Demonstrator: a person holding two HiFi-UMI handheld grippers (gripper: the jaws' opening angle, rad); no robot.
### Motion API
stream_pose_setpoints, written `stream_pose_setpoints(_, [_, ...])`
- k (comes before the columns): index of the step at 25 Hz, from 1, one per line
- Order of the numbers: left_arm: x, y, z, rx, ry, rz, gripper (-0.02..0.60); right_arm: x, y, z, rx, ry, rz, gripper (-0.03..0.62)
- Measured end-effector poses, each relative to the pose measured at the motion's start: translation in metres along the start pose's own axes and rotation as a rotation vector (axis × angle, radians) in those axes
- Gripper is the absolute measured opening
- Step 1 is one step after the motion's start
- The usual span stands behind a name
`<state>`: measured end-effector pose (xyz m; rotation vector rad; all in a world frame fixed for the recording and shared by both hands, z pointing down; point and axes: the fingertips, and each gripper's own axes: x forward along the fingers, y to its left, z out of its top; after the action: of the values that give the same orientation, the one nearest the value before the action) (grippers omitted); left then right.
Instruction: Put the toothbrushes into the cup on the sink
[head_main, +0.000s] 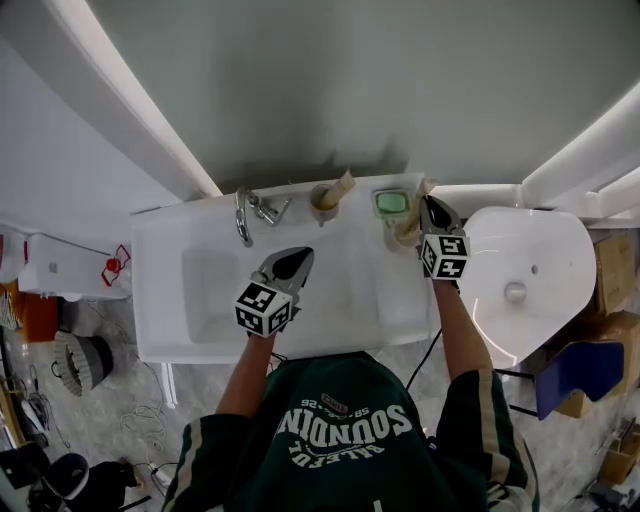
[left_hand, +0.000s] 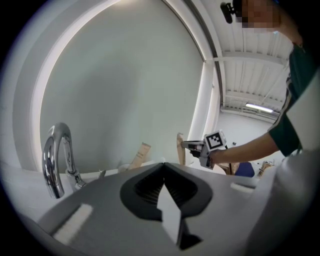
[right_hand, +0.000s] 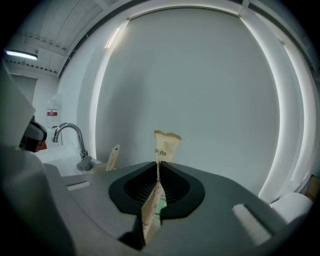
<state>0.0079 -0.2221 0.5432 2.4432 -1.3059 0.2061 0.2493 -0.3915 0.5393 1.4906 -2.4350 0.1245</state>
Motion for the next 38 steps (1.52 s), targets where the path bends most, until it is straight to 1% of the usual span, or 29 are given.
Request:
stream_pose_setpoints(2, [-0.003, 0.004, -0.001, -0.006, 0.001, 0.018, 0.051, 0.003, -0.003, -0.015, -0.001, 0.023, -0.009, 0.028])
stream_pose_setpoints(6, [-0.009, 0.013, -0.003, -0.014, 0.003, 0.050, 0.051, 0.011, 0.003, -0.046, 0.007, 0.092, 0.010, 0.028])
stream_pose_setpoints(11, [-0.010, 0.015, -0.003, -0.019, 0.003, 0.059, 0.051, 0.011, 0.015, -0.079, -0.011, 0.194, 0.033, 0.028])
stream_pose_setpoints(13, [-0.010, 0.016, -0.004, -0.019, 0.004, 0.059, 0.051, 0.010, 0.019, -0.089, -0.025, 0.220, 0.049, 0.025])
stream_pose_setpoints(16, [-0.013, 0.018, -0.003, -0.017, 0.005, 0.062, 0.051, 0.009, 0.019, -0.094, -0.018, 0.230, 0.055, 0.020])
stream_pose_setpoints(20, [-0.018, 0.022, -0.003, -0.015, 0.002, 0.060, 0.051, 0.010, 0.020, -0.092, -0.006, 0.248, 0.055, 0.021])
stream_pose_setpoints(23, [-0.021, 0.023, -0.002, -0.014, 0.000, 0.052, 0.051, 0.008, 0.015, -0.087, 0.020, 0.241, 0.019, 0.026])
stream_pose_setpoints(24, [-0.022, 0.024, -0.002, -0.012, 0.000, 0.049, 0.051, 0.007, 0.014, -0.085, 0.028, 0.236, 0.006, 0.039])
stream_pose_setpoints(27, [-0.028, 0.026, -0.001, -0.004, -0.006, 0.045, 0.051, 0.003, 0.015, -0.072, 0.066, 0.203, -0.018, 0.049])
stream_pose_setpoints(30, [-0.036, 0.031, 0.000, 0.001, -0.017, 0.046, 0.051, -0.003, 0.026, -0.052, 0.095, 0.151, -0.032, 0.049])
stream_pose_setpoints(31, [-0.038, 0.033, 0.001, 0.000, -0.021, 0.049, 0.051, -0.005, 0.031, -0.046, 0.093, 0.141, -0.039, 0.043])
stream_pose_setpoints(32, [-0.041, 0.035, 0.002, -0.001, -0.026, 0.051, 0.051, -0.006, 0.037, -0.040, 0.091, 0.133, -0.043, 0.018])
stream_pose_setpoints(34, [-0.047, 0.040, 0.004, -0.004, -0.037, 0.060, 0.051, -0.005, 0.055, -0.029, 0.095, 0.113, -0.028, 0.009])
stream_pose_setpoints(38, [-0.061, 0.051, 0.006, -0.002, -0.051, 0.083, 0.051, 0.001, 0.102, -0.013, 0.109, 0.088, 0.053, 0.003])
